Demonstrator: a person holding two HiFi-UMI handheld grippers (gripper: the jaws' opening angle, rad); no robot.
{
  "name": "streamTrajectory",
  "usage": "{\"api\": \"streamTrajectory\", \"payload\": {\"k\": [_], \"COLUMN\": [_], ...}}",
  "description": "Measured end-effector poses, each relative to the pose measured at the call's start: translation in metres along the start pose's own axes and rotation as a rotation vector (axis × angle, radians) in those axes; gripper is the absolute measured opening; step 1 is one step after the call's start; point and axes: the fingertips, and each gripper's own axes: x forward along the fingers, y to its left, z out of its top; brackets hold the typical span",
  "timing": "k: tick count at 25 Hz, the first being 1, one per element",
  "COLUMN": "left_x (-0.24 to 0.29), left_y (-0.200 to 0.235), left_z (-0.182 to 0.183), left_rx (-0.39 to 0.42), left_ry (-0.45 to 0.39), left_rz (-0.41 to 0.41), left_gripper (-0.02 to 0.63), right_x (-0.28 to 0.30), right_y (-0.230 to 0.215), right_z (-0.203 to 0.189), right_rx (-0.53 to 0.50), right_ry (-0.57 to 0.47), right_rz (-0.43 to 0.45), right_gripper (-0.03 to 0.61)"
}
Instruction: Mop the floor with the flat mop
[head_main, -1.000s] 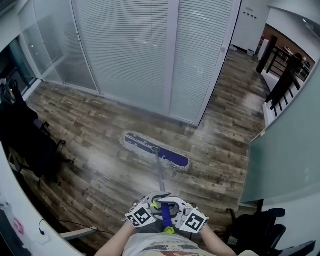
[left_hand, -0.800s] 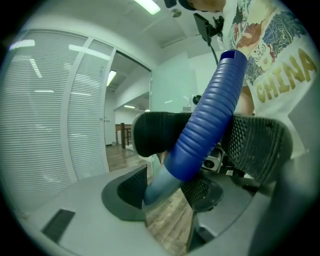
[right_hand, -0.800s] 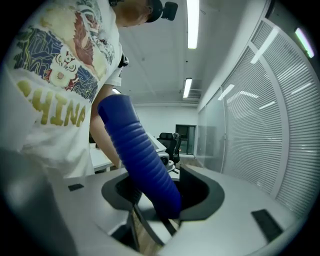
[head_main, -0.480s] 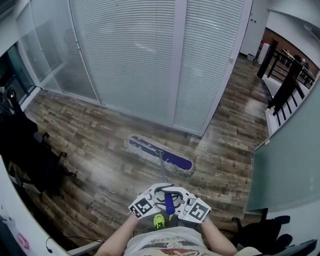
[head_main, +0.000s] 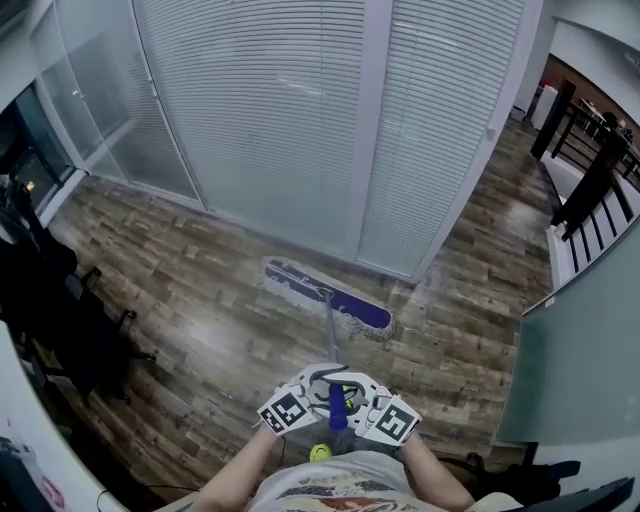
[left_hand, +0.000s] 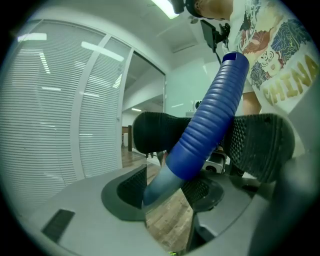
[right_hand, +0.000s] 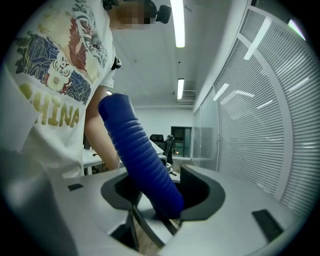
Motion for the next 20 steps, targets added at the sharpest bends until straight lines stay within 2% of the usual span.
{"api": "streamTrajectory", "payload": {"k": [8, 12, 16, 20], "left_x": [0.072, 0.098, 0.100, 0.089], "left_y": [0.152, 0.206, 0.238, 0.234], "left_z": [0.008, 0.020, 0.041, 0.035], "left_rx": [0.010, 0.010, -0.011, -0.050], "left_ry": [0.041, 0.032, -0.001, 0.034], "left_rz": [0.014, 0.012, 0.046, 0.045], "left_gripper": [0.184, 0.187, 0.187, 0.187], "right_x": [0.008, 0.007, 0.012, 0.021], "right_y": [-0.166, -0.229, -0.260, -0.251], "right_z": [-0.020, -0.020, -0.005, -0.005], "right_rx": [0.038, 0.031, 0.002, 0.009], "right_ry": [-0.052, -0.097, -0.110, -0.101], "right_rz": [-0.012, -0.001, 0.028, 0.040], "right_gripper": [0.213, 0.222, 0.224, 0.224]}}
